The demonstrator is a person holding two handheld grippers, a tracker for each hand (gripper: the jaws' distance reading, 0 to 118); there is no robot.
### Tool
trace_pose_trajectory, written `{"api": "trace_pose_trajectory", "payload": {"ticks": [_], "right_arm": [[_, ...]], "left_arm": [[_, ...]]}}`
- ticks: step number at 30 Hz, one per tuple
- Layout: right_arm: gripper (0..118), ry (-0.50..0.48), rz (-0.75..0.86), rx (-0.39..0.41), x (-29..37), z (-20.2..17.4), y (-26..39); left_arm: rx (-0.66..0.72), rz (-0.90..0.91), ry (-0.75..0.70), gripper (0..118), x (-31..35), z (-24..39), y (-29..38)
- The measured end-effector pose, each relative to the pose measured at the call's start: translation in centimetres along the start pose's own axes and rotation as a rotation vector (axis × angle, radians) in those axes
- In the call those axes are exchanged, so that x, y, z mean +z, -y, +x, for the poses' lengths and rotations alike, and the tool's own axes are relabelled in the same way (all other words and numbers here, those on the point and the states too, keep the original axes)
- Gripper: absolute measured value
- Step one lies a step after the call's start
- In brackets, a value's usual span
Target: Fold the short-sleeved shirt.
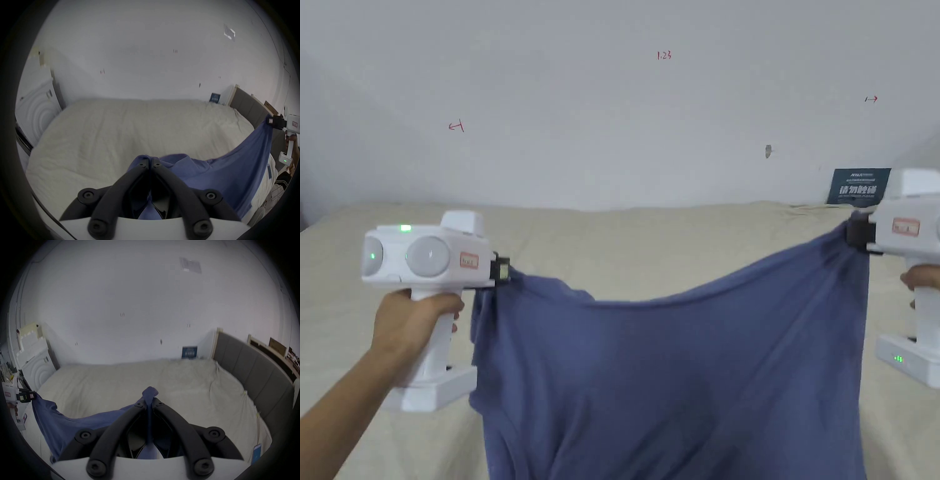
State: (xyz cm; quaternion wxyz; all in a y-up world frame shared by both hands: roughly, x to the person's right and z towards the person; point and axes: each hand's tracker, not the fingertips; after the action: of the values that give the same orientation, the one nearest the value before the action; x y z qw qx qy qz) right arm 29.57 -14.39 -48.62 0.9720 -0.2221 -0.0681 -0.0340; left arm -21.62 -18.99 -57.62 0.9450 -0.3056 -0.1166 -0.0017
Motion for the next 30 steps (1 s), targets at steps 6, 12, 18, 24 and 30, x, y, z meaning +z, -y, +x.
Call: {"api": "trace_pose_trajectory", "payload": {"ticks": [6,12,18,24,30], "right_arm": [[2,0.017,0.170,0.002,3.5,-0.2,-9.3],[2,0.034,0.314,0.015,4.1,1.5,-17.8],[2,0.069,0.418,0.046,5.0,1.9,-23.7],[2,0.064,0.452,0.037,7.3,0.0,-23.5],[2,0.044,0.405,0.014,5.1,-0.3,-18.4]], "left_arm": [[-0.056,0.147,-0.054,0,4.6,1.0,-9.1],[-0.102,0.299,-0.133,0,8.4,1.7,-18.2],[-0.207,0.426,-0.212,0,12.4,3.2,-25.7],[-0.207,0.495,-0.221,0,15.5,3.8,-27.8],[-0.243,0.425,-0.203,0,12.0,3.0,-22.8]]}}
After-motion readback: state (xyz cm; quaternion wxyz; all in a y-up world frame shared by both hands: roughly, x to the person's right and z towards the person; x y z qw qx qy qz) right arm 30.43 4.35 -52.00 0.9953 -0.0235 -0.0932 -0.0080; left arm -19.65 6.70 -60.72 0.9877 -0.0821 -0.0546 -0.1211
